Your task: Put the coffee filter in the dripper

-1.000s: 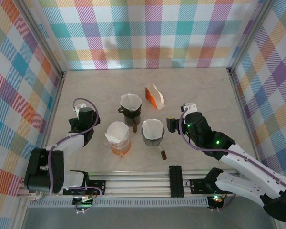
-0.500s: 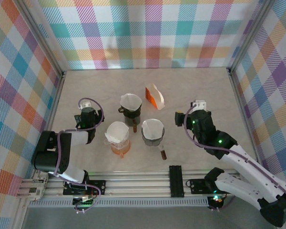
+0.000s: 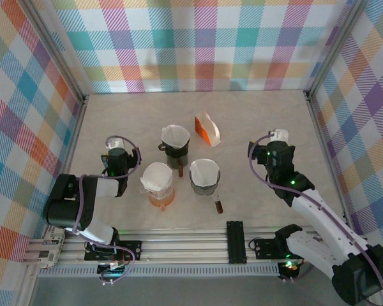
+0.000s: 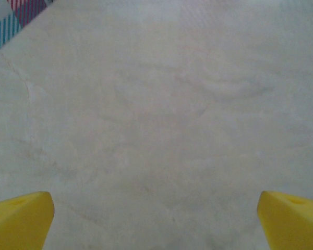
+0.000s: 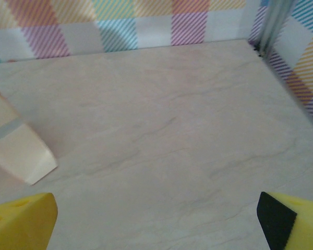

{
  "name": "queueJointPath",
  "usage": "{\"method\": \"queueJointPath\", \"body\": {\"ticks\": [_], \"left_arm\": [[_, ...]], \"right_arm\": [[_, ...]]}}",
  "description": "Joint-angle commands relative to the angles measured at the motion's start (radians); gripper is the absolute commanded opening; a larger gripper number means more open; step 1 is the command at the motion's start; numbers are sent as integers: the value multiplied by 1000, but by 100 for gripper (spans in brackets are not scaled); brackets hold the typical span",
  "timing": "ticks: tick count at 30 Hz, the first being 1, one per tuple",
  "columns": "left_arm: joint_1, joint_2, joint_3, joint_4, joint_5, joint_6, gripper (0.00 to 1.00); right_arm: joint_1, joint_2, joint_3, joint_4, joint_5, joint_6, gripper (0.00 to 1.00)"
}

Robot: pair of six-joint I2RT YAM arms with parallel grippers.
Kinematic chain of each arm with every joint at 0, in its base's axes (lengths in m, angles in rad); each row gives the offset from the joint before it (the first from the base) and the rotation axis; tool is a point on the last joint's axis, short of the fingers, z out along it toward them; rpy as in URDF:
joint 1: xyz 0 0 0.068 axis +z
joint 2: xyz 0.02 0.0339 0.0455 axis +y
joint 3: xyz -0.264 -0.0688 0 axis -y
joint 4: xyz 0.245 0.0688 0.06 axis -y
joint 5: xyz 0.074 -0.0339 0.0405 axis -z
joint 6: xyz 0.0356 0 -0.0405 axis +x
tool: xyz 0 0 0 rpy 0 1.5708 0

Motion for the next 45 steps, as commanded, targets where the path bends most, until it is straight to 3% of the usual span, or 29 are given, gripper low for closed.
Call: {"method": "queueJointPath", "body": {"ticks": [1,5,9,16,19,21,45], "left_arm": [[7,3,-3,70,19,10,100],[6,9,-6,88,18,13,100],[7,7,-6,88,17,13,100],[6,9,-6,86,16,13,100],[7,9,-6,86,15,12,100],[7,9,-4,87,17,13,100],[6,9,-4,87,17,12,100]], "right_arm": [[-81,80,-40,180,-100,-113,99],[-209,234,-109,358,-184,-129,99],[-320,339,-225,647,-325,-123,99],[-361,500,-226,821,-419,-129,99],[-360,616,-268,1028,-439,-139,99],[-360,602,-246,947,-455,-144,99],[-358,605,-251,960,-466,-149,99]]}}
